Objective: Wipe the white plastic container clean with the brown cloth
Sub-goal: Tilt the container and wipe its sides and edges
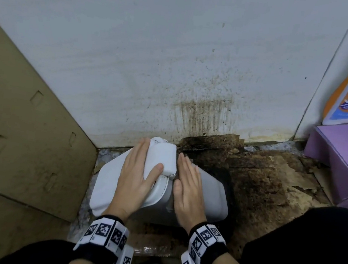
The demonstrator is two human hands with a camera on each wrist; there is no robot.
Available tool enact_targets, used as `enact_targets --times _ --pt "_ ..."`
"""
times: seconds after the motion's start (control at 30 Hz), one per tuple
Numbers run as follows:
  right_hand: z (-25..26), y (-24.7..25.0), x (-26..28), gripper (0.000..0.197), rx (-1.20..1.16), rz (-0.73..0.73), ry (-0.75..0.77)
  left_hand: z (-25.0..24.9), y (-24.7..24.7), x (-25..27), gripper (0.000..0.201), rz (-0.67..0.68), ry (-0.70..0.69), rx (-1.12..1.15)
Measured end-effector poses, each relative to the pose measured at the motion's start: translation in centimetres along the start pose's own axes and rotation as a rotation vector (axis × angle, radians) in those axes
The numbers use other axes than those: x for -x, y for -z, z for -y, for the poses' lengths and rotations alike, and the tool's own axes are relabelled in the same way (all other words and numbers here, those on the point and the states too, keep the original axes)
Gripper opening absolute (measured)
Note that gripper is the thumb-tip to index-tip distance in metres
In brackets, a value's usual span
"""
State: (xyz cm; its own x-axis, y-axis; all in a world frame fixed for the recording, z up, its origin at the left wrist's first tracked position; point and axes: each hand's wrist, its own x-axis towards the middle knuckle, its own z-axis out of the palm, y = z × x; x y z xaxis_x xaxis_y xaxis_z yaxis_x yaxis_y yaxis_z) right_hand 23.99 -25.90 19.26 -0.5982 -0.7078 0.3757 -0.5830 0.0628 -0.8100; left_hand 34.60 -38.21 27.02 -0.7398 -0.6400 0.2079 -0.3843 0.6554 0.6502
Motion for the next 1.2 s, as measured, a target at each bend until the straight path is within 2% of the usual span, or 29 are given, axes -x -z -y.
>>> enact_targets --times 0.2,0.33,0.5,0.7,0.83,1.07,1.2 --pt "2.3 -1.9 0.1 0.065 -0.099 -0.107 -0.123 0.1 0.2 0.0 0.089 -0.008 0.011 -0.008" --pt "1.6 -1.6 0.2 0.06 -0.059 -0.098 -0.073 0.5 0.1 -0.1 0.094 -0.01 0.001 -0.013" --pt "-1.4 -0.8 0.5 0.057 -0.007 -0.088 -0.006 0.2 0.0 -0.2 0.089 -0.007 0.0 -0.007" --pt "-8.1 0.1 2.5 0.062 -0.016 -0.034 -0.308 0.5 0.6 -0.3 0.081 -0.011 0.05 0.038" --pt "-10.0 0.3 2.6 0.055 -0.052 0.004 -0.504 0.6 0.7 -0.3 0.081 -0.01 0.058 0.036" --pt "-7.2 -0.5 1.7 0.063 -0.073 -0.047 -0.544 0.9 1.0 -0.2 0.08 -0.026 0.068 0.032" --pt "-2.3 -1.0 0.5 0.071 -0.086 -0.044 -0.435 0.8 0.9 -0.4 0.082 -0.024 0.057 0.013"
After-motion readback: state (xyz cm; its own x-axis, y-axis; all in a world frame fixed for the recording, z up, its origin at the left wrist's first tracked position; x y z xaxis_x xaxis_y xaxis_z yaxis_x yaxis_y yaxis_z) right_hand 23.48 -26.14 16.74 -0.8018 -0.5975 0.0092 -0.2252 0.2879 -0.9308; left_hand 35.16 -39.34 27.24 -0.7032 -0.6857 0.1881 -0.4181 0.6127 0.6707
